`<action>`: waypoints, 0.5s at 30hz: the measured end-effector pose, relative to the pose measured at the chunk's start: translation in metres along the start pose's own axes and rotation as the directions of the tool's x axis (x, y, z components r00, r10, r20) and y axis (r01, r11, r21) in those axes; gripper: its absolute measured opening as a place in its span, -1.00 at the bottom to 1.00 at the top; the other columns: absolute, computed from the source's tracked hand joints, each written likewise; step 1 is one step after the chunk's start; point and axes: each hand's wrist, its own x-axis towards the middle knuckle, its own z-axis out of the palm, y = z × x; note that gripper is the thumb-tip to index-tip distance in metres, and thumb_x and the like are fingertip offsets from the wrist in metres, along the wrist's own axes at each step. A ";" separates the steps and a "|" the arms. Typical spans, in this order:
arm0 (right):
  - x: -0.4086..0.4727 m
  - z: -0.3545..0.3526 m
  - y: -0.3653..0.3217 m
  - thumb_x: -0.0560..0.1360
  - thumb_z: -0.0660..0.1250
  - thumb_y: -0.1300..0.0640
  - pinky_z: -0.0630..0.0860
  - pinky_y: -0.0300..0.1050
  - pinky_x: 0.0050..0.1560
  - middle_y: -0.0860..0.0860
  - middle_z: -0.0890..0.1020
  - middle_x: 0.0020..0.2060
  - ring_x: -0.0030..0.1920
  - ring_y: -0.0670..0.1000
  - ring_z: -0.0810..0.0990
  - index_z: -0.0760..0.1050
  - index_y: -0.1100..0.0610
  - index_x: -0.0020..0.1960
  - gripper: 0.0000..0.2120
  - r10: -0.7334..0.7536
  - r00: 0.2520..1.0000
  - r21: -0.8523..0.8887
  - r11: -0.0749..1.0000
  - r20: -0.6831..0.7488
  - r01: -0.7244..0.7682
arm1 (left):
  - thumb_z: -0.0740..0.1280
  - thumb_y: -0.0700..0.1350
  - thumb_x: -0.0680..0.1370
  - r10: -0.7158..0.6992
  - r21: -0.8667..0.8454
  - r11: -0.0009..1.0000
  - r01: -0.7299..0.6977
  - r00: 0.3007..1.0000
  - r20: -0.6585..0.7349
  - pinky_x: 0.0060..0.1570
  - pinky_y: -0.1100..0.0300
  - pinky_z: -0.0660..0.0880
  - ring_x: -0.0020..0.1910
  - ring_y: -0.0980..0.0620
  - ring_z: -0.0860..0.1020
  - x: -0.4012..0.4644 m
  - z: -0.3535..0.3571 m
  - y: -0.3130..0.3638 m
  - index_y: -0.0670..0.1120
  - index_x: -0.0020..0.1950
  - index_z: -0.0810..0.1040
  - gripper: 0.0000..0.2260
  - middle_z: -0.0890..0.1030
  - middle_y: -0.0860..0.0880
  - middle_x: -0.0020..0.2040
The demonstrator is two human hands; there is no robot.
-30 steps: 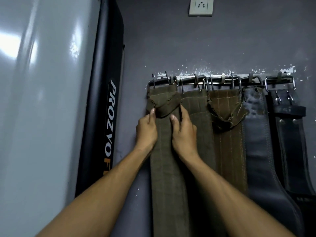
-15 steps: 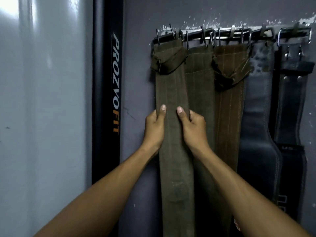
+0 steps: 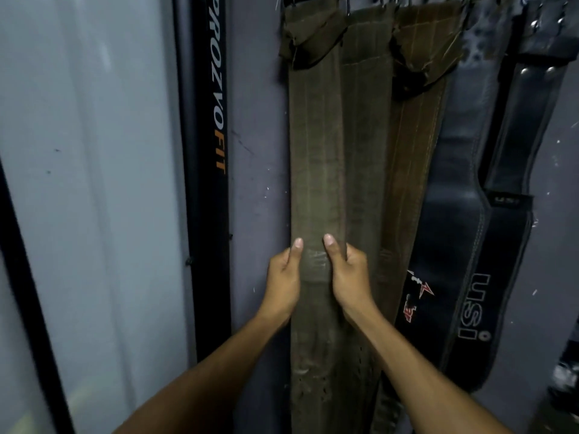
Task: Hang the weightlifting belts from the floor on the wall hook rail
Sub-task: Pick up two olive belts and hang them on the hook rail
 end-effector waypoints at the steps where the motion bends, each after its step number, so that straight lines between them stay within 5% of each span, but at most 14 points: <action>1: -0.002 0.001 -0.001 0.67 0.33 0.14 0.63 -0.23 -0.04 -0.01 0.80 -0.12 -0.07 -0.07 0.77 0.71 0.13 0.03 -0.81 -0.007 1.000 0.015 1.000 -0.007 0.007 | 0.20 0.05 0.72 -0.005 -0.015 1.000 0.005 1.000 -0.023 -0.01 0.25 0.64 0.09 -0.05 0.74 -0.005 0.001 0.002 -0.13 0.15 0.73 -0.63 0.77 -0.12 0.06; 7: -0.060 -0.033 0.022 0.62 0.41 0.04 0.64 -0.08 0.17 0.03 0.79 0.06 0.11 0.01 0.76 0.71 0.12 0.14 -0.80 0.110 0.985 0.007 0.994 0.132 -0.112 | 0.23 0.15 0.68 -0.146 0.087 0.986 0.142 0.988 0.042 -0.01 0.38 0.61 0.10 0.11 0.73 -0.074 -0.008 -0.006 0.15 0.09 0.76 -0.70 0.78 0.04 0.07; 11: -0.105 -0.050 0.039 0.64 0.39 0.17 0.65 -0.02 0.12 -0.01 0.80 -0.05 -0.02 -0.06 0.76 0.73 0.08 0.01 -0.87 0.174 0.984 0.011 0.985 0.044 -0.175 | 0.27 0.29 0.61 -0.275 0.140 0.952 0.271 0.961 0.012 0.05 0.25 0.63 0.12 -0.01 0.73 -0.133 -0.018 -0.036 0.02 0.11 0.77 -0.57 0.78 -0.09 0.07; 15: -0.133 -0.051 0.028 0.60 0.44 0.07 0.67 -0.08 0.16 0.05 0.79 0.05 0.11 0.04 0.76 0.72 0.10 0.12 -0.84 0.234 0.969 0.083 0.967 0.079 -0.240 | 0.26 0.15 0.67 -0.325 0.171 0.935 0.311 0.944 0.062 0.08 0.29 0.61 0.18 0.02 0.71 -0.174 -0.024 -0.038 0.04 0.17 0.74 -0.69 0.76 -0.03 0.14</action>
